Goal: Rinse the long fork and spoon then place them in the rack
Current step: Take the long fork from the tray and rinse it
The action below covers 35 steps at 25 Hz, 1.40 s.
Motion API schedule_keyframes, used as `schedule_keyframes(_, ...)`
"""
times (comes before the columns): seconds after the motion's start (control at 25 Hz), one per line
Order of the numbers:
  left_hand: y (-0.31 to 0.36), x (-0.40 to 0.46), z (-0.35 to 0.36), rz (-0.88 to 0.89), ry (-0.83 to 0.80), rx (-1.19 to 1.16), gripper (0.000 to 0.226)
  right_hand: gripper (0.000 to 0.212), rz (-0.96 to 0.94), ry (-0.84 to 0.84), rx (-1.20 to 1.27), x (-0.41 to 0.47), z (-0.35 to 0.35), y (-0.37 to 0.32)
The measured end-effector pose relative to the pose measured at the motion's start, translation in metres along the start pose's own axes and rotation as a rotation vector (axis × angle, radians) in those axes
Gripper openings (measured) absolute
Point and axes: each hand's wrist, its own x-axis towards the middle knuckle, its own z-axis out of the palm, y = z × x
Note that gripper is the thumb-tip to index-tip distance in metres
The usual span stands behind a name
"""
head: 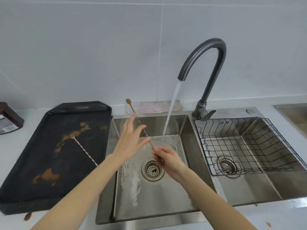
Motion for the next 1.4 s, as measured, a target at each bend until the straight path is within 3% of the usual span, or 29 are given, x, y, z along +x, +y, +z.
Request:
schedule_keyframes(0.12,0.036,0.011,0.011,-0.137,0.007,-0.317,0.045,0.024,-0.03,0.008,-0.025,-0.004,-0.025,-0.003)
schedule_keyframes(0.32,0.07,0.031,0.025,-0.267,0.197,-0.677,0.037,0.021,-0.06,-0.009,-0.261,-0.005,-0.057,0.004)
schedule_keyframes(0.56,0.09,0.056,0.041,-0.297,0.187,-0.792,0.028,0.015,-0.108,-0.009,-0.642,0.003,-0.081,0.008)
schedule_keyframes(0.92,0.092,0.091,0.043,-0.524,0.146,-1.008,0.01,0.013,-0.126,0.023,-0.66,0.009,-0.104,0.007)
schedule_keyframes(1.08,0.09,0.103,0.036,-0.509,0.139,-0.892,0.024,0.013,-0.114,0.078,-0.717,0.003,-0.103,0.011)
schedule_keyframes(1.2,0.09,0.107,0.035,-0.558,0.041,-0.96,0.017,0.011,-0.128,0.092,-0.761,-0.001,-0.104,0.013)
schedule_keyframes(1.4,0.094,0.107,0.033,-0.586,-0.035,-1.098,0.027,0.031,-0.121,0.145,-0.772,-0.002,-0.101,0.015)
